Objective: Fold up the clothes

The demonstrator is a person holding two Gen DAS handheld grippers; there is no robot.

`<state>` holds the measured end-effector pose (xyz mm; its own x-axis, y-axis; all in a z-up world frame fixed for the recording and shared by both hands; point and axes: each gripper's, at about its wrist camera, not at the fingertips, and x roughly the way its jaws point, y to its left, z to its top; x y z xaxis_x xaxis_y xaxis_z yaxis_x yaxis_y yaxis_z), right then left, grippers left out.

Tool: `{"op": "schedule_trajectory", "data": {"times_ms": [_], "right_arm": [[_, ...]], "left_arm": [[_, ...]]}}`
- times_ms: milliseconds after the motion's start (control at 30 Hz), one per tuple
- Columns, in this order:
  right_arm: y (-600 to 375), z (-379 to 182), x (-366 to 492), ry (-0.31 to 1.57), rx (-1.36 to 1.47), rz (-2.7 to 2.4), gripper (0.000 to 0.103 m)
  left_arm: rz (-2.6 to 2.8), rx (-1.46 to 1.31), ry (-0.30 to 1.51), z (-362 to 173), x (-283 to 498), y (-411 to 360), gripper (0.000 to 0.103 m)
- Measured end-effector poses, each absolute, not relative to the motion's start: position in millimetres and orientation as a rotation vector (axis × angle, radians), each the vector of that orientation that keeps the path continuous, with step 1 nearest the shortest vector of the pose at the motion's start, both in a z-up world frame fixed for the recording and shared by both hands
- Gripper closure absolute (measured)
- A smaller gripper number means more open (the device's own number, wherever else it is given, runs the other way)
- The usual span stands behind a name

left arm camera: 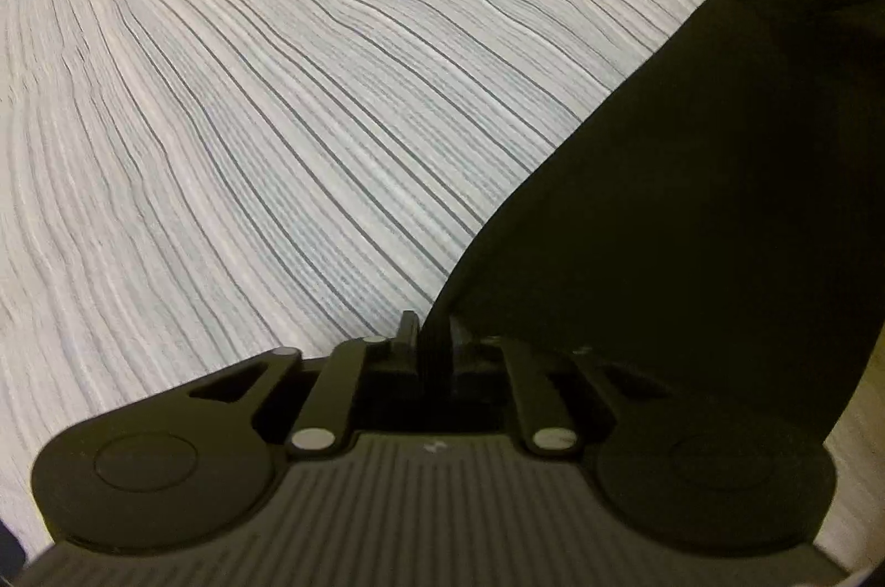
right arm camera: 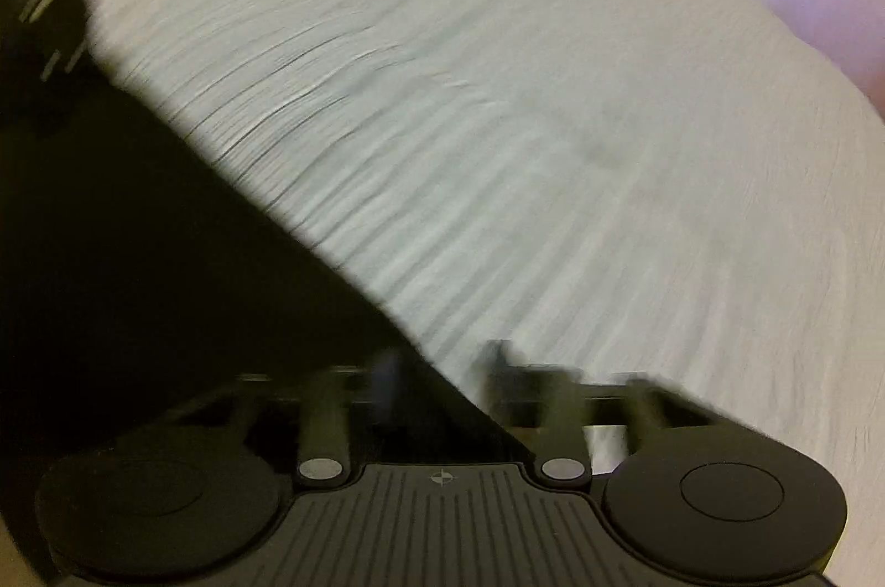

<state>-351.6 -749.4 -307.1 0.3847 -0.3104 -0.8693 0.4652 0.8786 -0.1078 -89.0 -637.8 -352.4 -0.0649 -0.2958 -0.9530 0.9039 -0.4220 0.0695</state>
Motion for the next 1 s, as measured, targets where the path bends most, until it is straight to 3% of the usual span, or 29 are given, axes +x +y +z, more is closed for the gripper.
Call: {"op": "schedule_trajectory", "data": {"times_ms": [267, 400, 500, 700, 900, 1000], "right_arm": [[-695, -274, -514, 0.783, 0.613, -0.906, 0.050], [-660, -286, -622, 0.699, 0.863, -1.139, 0.050], [-632, -285, -683, 0.525, 0.994, -1.246, 0.050], [-602, -296, -738, 0.229, 1.213, -1.359, 0.049], [-635, -337, -742, 0.013, 1.355, -1.295, 0.049], [-649, -336, -752, 0.004, 1.407, -1.303, 0.076]], "left_arm": [[-1.630, 1.257, 0.579, -313, -118, -593, 0.088], [-1.758, 1.279, 0.576, -303, -169, -562, 0.088], [-1.876, 1.311, 0.526, -301, -222, -544, 0.086], [-2.122, 1.330, 0.432, -304, -317, -526, 0.079], [-2.216, 1.382, 0.381, -313, -356, -517, 0.079], [-2.213, 1.408, 0.379, -312, -354, -511, 0.079]]}}
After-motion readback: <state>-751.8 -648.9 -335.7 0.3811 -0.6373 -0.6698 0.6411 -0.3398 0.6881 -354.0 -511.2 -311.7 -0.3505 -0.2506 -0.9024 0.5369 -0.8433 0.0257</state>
